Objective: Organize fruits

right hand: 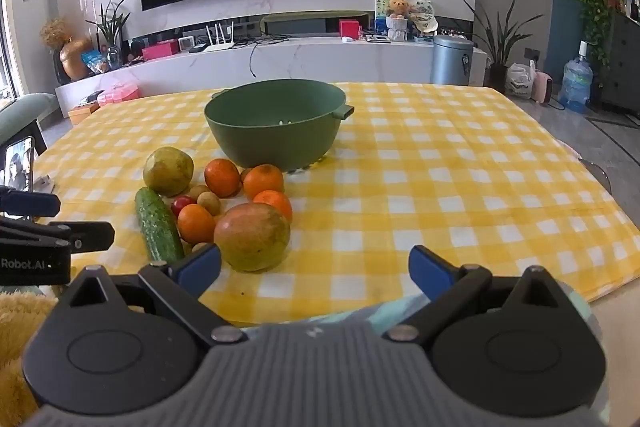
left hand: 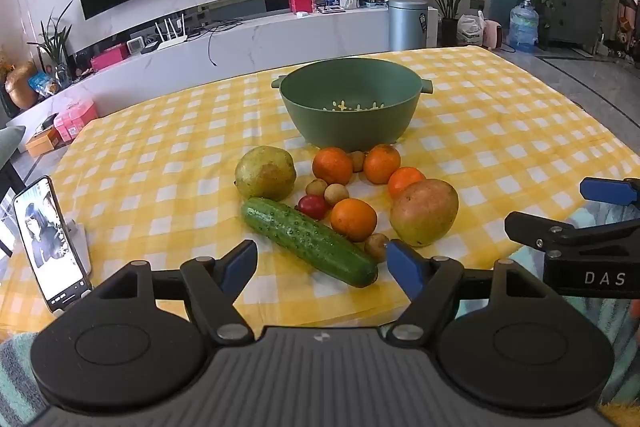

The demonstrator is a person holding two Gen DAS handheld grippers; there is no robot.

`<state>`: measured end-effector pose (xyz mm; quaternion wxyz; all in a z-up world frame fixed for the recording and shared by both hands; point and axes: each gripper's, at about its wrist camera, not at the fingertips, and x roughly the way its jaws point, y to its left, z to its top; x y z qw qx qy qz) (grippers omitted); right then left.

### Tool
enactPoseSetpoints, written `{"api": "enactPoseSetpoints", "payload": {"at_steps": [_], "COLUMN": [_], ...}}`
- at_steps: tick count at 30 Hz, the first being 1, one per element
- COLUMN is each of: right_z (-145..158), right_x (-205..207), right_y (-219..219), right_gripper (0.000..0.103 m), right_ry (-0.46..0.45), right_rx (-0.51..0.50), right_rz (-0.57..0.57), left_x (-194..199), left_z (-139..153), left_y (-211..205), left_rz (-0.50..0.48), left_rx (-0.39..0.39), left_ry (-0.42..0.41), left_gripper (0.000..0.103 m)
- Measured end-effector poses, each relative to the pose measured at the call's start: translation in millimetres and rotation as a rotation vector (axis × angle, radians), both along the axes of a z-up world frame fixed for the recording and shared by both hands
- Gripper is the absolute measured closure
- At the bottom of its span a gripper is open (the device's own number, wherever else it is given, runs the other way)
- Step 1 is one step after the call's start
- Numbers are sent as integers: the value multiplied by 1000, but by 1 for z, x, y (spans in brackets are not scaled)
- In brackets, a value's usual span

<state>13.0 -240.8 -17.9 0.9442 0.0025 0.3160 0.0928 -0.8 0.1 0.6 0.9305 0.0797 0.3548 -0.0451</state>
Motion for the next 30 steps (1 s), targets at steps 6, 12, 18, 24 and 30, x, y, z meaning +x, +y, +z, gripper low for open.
{"api": "enactPoseSetpoints", "payload": {"at_steps": [6,12,18,24,30], "right_z": [0,0,-1,-1,-1], "right_x": [3,3,3,3,3], "right_y": [3,3,3,3,3], "right_gripper": [6,6,6,6,6], "right_ry": [8,10,11,12,12], "right_rx": [2,3,2,6,5], "right_rz": [-6,-7,-7,-9,-9], "left_x": [-1,-2,-3,-4,-4], "left_z": [0,1,2,2,3], "left_y": [2,2,1,0,0], "left_rz": [11,11,7,7,5], "left_rx": [-12,-14,-19,-20,-20], "left_ry": [3,3,2,2,2], "left_gripper": [16,16,16,16,16]}}
